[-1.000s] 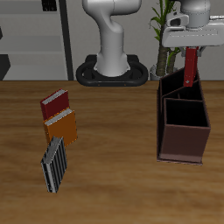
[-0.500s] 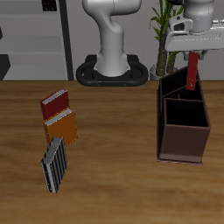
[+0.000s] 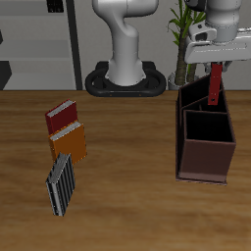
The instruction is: Place the left red book into the left desk caddy's back compartment and place the striped book into the left desk caddy's left compartment and place the right red book into the left desk caddy's front compartment
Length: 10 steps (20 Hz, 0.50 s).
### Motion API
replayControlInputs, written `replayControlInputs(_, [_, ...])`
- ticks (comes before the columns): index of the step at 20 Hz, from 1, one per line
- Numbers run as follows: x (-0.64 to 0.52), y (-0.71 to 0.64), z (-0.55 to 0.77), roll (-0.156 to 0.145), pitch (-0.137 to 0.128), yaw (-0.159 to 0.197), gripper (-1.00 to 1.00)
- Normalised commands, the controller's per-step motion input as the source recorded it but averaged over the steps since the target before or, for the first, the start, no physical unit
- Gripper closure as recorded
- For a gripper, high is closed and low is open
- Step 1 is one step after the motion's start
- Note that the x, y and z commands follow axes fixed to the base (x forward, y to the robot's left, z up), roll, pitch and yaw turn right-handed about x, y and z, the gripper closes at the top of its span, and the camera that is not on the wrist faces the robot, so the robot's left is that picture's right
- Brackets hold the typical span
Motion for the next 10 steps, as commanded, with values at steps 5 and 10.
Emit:
replayControlInputs(5, [0.01, 0.04, -0.04, 0.009, 0.005, 0.022, 1.00])
replayControlInputs(10, [0.05, -0.02, -0.08, 0.000, 0.026, -0.002, 1.00])
